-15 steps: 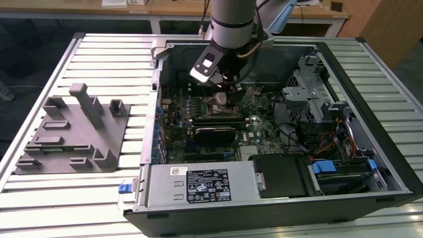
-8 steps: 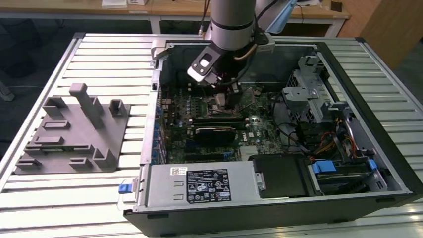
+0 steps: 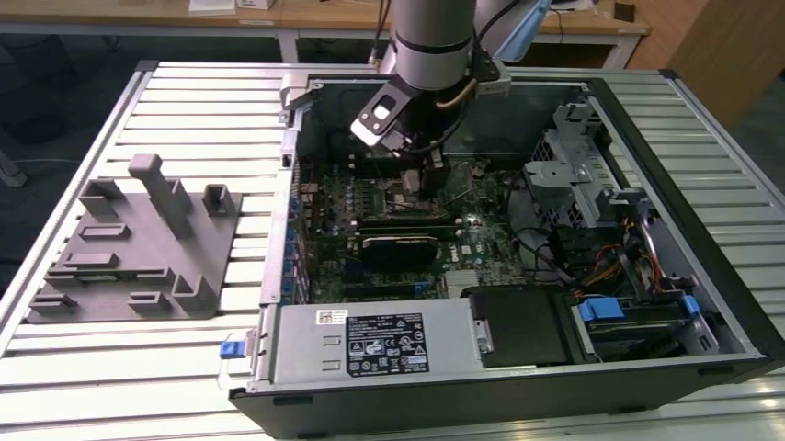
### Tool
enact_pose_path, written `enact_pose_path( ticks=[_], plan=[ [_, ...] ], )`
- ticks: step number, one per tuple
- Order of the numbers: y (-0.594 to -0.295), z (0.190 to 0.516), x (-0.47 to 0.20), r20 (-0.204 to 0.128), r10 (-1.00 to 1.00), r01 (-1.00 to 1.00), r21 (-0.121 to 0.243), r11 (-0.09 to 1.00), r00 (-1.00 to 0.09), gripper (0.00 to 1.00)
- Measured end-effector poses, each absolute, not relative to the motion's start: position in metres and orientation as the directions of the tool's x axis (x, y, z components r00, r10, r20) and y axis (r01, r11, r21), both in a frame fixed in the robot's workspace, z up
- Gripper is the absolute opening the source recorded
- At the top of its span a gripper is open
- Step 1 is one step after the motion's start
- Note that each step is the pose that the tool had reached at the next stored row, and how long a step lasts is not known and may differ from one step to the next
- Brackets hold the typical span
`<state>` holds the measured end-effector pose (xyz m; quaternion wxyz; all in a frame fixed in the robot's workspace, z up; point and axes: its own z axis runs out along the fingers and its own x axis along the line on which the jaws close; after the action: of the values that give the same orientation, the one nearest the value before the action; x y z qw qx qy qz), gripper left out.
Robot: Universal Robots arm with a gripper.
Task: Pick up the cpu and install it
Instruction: 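Place the cpu into insertion slot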
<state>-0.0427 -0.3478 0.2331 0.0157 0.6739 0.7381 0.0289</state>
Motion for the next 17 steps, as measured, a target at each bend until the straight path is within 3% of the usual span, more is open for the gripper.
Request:
enact_pose_path(
  ticks=[17],
  plan=[
    [-0.346,0.220,-0.043,-0.001,0.998,0.995,0.072,0.067,-0.068,0.55]
  ],
)
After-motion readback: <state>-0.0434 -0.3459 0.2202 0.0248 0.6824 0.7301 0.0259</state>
